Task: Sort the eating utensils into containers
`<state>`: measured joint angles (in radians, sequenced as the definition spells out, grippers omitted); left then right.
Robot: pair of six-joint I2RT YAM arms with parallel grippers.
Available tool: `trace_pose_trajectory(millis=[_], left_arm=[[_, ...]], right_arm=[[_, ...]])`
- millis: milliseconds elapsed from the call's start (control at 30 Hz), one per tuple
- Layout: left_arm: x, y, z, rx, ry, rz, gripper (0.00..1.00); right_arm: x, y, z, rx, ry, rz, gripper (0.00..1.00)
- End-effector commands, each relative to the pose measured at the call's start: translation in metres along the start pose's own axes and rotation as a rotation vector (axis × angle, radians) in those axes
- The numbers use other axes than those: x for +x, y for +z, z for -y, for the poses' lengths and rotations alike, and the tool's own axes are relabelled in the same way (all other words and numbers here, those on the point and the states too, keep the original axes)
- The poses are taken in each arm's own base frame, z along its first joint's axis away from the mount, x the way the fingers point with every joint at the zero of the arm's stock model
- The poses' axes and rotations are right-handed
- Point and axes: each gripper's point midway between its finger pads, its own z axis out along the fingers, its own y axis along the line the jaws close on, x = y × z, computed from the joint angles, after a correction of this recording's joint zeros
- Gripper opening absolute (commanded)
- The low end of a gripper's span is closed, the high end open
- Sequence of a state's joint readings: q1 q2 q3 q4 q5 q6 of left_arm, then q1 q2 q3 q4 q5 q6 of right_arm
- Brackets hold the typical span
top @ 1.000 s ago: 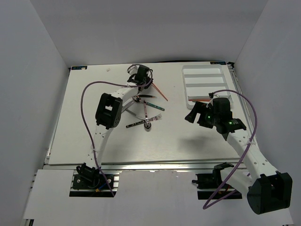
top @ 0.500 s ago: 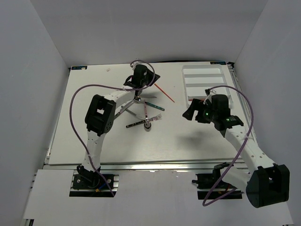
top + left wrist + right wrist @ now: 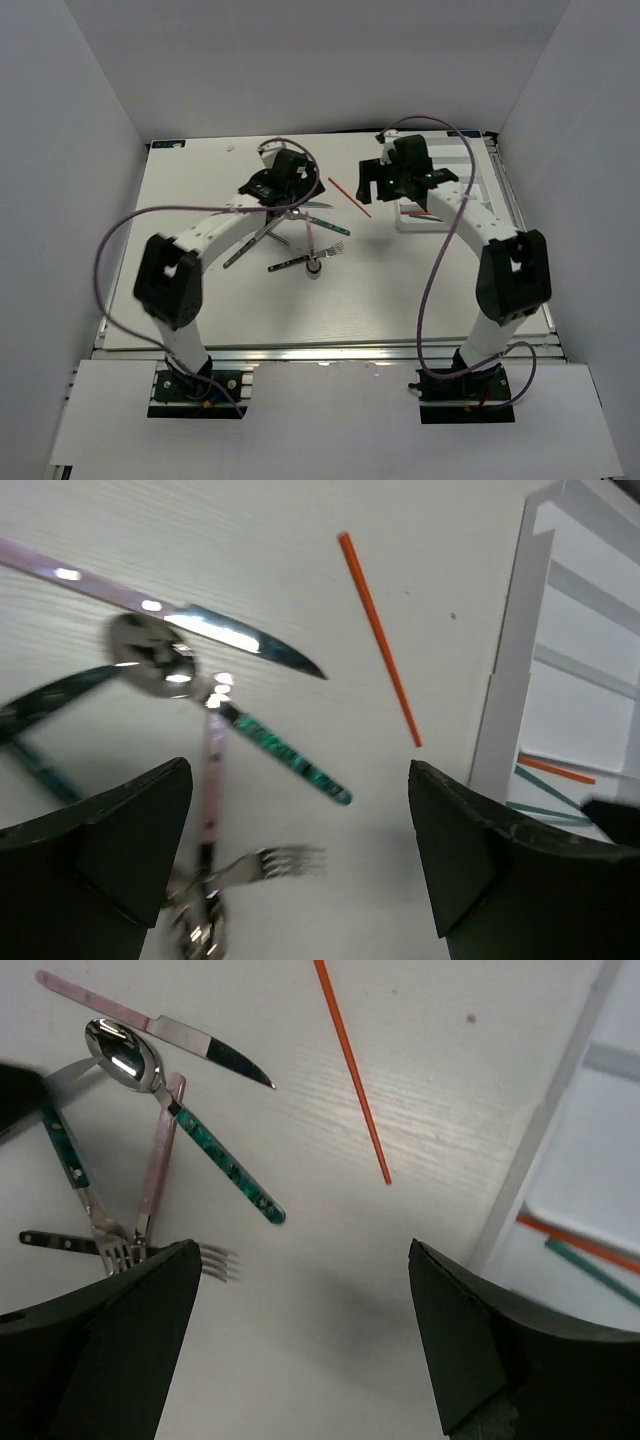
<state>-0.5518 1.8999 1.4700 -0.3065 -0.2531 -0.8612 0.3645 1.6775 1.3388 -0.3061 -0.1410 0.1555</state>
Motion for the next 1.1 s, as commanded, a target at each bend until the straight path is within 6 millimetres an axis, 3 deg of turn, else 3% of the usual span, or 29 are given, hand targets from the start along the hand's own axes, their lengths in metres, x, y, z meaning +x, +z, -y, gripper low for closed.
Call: trace_pose_trajectory(millis=[0, 33, 67, 100, 133, 167, 200, 233, 267, 333, 367, 433, 533, 600, 833, 933, 967, 1067], left_arm=[[-0.064, -0.099, -0.053, -0.222, 0.127, 0.209, 0.98], [-0.079, -0.13, -0.061, -0.235, 0.128, 0.263, 0.98], [-0.085, -0.145, -0.079, -0.3, 0.151, 0.306, 0.98], [-0.073, -0.153, -0.106, -0.366, 0.215, 0.277, 0.98], [-0.08, -0.178, -0.112, -0.358, 0.215, 0.316, 0.98], [-0.079, -0.188, -0.123, -0.373, 0.238, 0.324, 0.98], [-0.069, -0.194, -0.147, -0.436, 0.303, 0.31, 0.98], [-0.068, -0.204, -0.157, -0.456, 0.318, 0.321, 0.98], [-0.071, -0.222, -0.165, -0.452, 0.313, 0.353, 0.98], [-0.058, -0.231, -0.196, -0.521, 0.365, 0.351, 0.98], [-0.057, -0.24, -0.202, -0.509, 0.358, 0.37, 0.98], [-0.047, -0.241, -0.216, -0.526, 0.371, 0.368, 0.98], [-0.054, -0.247, -0.202, -0.446, 0.344, 0.388, 0.98], [-0.049, -0.242, -0.203, -0.434, 0.352, 0.379, 0.98], [-0.043, -0.236, -0.203, -0.443, 0.366, 0.344, 0.98], [-0.043, -0.236, -0.202, -0.432, 0.365, 0.345, 0.98], [-0.044, -0.237, -0.201, -0.429, 0.363, 0.349, 0.98], [-0.043, -0.236, -0.201, -0.423, 0.366, 0.344, 0.98]], right_arm=[[-0.024, 0.021, 0.007, 0.071, -0.179, 0.002, 0.88], [-0.015, 0.047, 0.01, 0.052, -0.241, -0.042, 0.87], [-0.017, 0.057, 0.01, 0.054, -0.264, -0.056, 0.86], [-0.048, 0.063, 0.004, 0.061, -0.297, -0.006, 0.85], [-0.022, 0.091, 0.006, 0.058, -0.321, -0.112, 0.83], [-0.025, 0.1, 0.008, 0.066, -0.379, -0.13, 0.79], [-0.026, 0.11, 0.005, 0.056, -0.406, -0.144, 0.78], [-0.035, 0.128, -0.004, 0.035, -0.438, -0.137, 0.77], [-0.031, 0.133, -0.007, 0.018, -0.473, -0.17, 0.77], [-0.037, 0.152, -0.011, 0.032, -0.509, -0.162, 0.77], [-0.038, 0.156, -0.011, 0.032, -0.518, -0.154, 0.77], [-0.036, 0.169, -0.009, 0.032, -0.524, -0.151, 0.77], [-0.025, 0.185, -0.005, 0.03, -0.517, -0.171, 0.77], [-0.02, 0.192, -0.002, 0.034, -0.514, -0.177, 0.76], [0.044, 0.213, 0.03, 0.042, -0.475, -0.343, 0.66], [0.057, 0.212, 0.038, 0.025, -0.435, -0.391, 0.52], [0.064, 0.209, 0.04, 0.033, -0.433, -0.413, 0.38], [0.084, 0.201, 0.04, 0.014, -0.417, -0.489, 0.29]])
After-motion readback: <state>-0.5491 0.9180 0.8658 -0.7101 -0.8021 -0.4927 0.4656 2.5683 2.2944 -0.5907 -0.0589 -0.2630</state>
